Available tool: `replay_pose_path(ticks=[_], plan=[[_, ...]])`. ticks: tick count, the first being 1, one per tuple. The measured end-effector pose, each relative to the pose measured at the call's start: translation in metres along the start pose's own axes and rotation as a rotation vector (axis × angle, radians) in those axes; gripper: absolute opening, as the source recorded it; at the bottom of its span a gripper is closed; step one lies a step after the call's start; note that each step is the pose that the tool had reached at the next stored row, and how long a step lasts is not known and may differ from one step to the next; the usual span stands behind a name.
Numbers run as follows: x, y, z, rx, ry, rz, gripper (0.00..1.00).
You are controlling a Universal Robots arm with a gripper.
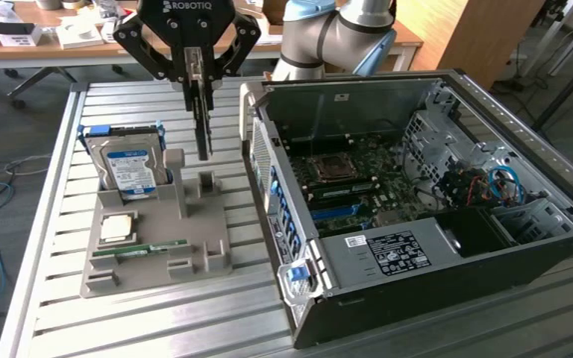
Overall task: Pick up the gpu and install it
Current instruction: 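Pick up the gpu and move the gpu toward the slot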
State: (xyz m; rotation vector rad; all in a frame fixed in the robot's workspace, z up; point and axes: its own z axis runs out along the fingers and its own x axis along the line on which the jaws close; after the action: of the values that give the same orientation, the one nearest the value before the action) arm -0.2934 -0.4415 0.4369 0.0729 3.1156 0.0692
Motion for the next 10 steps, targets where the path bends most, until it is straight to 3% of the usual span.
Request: replay_pose_path(ticks=[10], plan=[[-0.0001, 0.0001, -0.0025, 0.0000, -0.0001, 0.000, 0.26]])
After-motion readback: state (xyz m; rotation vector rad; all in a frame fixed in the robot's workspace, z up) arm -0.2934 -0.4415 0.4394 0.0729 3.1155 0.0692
